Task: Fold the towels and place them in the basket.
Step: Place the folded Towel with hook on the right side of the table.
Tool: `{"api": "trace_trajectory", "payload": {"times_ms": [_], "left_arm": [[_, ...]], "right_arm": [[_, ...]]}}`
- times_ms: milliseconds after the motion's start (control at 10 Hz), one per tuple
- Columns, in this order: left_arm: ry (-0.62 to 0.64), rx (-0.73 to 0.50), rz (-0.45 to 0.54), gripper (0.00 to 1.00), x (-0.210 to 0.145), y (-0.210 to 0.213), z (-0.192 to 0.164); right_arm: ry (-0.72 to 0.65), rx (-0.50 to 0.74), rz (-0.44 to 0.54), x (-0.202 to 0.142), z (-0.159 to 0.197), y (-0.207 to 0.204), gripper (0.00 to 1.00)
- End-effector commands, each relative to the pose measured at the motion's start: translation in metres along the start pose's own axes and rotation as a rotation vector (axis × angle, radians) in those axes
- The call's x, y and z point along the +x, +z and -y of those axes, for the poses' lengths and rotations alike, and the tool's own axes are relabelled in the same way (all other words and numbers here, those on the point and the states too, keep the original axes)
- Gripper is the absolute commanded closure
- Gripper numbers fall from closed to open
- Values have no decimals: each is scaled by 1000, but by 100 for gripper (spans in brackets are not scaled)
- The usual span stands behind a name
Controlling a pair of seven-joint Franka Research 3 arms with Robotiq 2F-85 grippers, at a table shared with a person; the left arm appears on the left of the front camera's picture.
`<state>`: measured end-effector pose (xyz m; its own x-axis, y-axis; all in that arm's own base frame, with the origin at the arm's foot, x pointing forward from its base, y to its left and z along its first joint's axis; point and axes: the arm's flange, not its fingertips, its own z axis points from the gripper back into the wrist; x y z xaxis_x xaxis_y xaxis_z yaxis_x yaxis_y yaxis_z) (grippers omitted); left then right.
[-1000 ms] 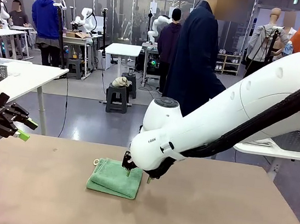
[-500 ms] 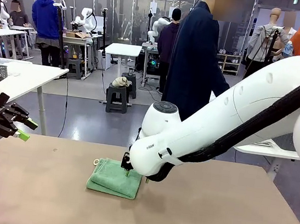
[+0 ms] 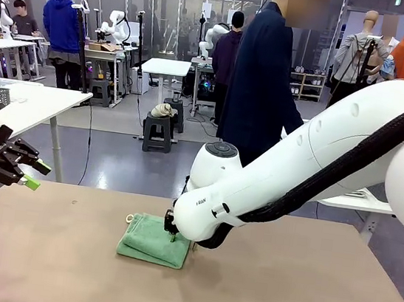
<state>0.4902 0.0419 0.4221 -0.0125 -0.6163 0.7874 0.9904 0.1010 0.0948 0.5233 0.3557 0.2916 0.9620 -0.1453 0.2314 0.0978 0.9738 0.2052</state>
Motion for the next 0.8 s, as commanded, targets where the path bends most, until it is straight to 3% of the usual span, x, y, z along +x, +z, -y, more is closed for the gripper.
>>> {"api": "trace_trajectory", "payload": {"times_ms": [0,100,200,300,700], "left_arm": [[0,2,1,31,1,1,0],[0,2,1,31,1,1,0],[0,2,1,31,1,1,0],[0,2,1,31,1,1,0],[0,2,1,31,1,1,0]], "right_arm": [[-4,10,33,2,-6,-4,61],[-2,12,30,2,-6,-5,76],[1,7,25,2,-7,-6,80],[4,3,21,2,-7,-7,96],[31,-9,-20,4,-8,-5,100]]}}
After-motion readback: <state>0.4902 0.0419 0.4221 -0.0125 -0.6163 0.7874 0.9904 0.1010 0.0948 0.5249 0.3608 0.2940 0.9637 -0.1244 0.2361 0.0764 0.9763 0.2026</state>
